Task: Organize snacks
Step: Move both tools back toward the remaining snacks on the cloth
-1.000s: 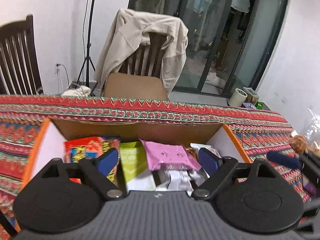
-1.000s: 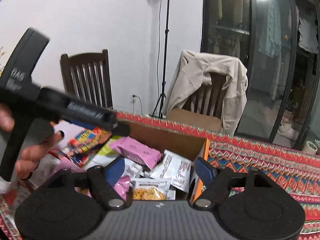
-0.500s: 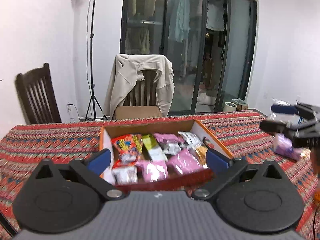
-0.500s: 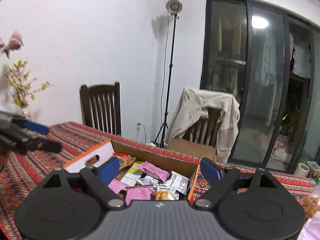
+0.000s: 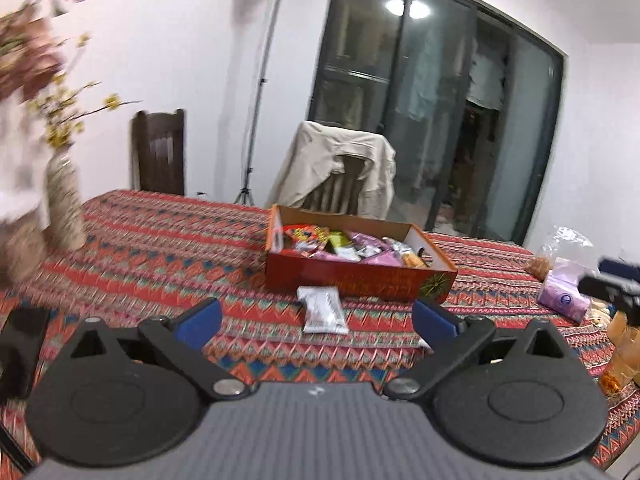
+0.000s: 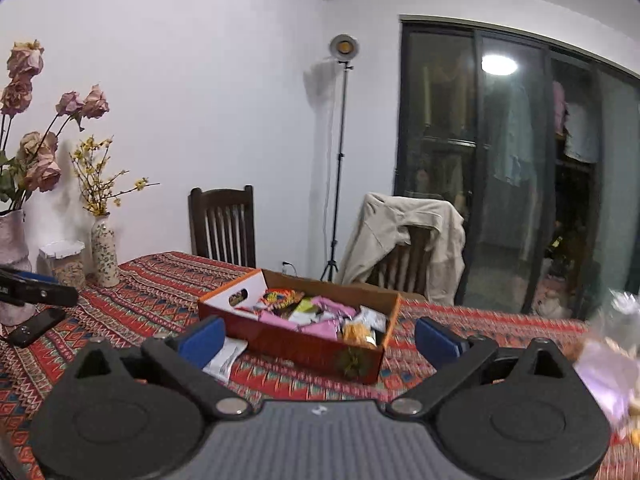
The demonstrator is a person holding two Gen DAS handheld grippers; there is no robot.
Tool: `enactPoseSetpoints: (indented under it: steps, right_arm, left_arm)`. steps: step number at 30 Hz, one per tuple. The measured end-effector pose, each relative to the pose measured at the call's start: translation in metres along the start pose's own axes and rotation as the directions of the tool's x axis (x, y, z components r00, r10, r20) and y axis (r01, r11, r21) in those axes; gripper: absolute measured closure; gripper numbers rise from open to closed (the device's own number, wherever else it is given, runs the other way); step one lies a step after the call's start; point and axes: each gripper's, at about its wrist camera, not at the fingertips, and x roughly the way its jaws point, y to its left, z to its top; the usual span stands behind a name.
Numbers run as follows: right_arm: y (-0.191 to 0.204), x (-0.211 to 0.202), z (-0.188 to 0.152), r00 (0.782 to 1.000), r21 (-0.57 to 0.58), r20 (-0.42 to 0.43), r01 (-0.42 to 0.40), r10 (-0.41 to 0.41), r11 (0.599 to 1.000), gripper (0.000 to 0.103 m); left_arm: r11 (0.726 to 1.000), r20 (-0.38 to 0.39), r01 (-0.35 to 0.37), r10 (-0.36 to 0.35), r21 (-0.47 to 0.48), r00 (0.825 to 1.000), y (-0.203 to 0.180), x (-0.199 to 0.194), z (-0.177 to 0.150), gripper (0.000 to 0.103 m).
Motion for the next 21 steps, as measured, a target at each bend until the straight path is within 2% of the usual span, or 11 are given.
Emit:
enactPoseSetpoints:
  steps: [5, 7, 10, 12, 16, 21]
  right_arm:
    - [0.018, -0.033, -0.049, 0.999, 0.023, -0.030, 0.011, -0.011, 1.000, 0.000]
    - [0.022, -0.043, -0.071, 0.999, 0.063, -0.054, 0.009, -0.006, 0.998, 0.000]
    - [0.030, -0.050, -0.105, 0.993, 0.157, -0.109, -0.035, 0.053, 0.987, 0.000]
    - [0.039, -0.050, -0.121, 0.986, 0.176, -0.151, -0.048, 0.075, 0.983, 0.000]
    - [0.056, -0.051, -0.136, 0.979, 0.165, -0.185, -0.059, 0.089, 0.985, 0.000]
    - [0.057, -0.048, -0.137, 0.977, 0.184, -0.199, -0.038, 0.075, 0.982, 0.000]
  left_arm:
    - [0.997, -0.050, -0.079, 0.080, 0.012, 0.996, -0.004, -0.022, -0.043, 0.000]
    - [0.997, -0.093, -0.079, 0.080, 0.010, 0.992, -0.006, -0.026, -0.061, 0.000]
    - [0.998, -0.150, -0.066, 0.066, 0.010, 0.986, -0.008, -0.026, -0.082, 0.000]
    - [0.997, -0.179, -0.075, 0.077, 0.022, 0.981, -0.011, -0.026, -0.093, 0.000]
    - [0.995, -0.188, -0.083, 0.091, 0.051, 0.978, -0.015, -0.029, -0.101, 0.000]
    - [0.994, -0.178, -0.089, 0.098, 0.059, 0.979, -0.015, -0.034, -0.101, 0.000]
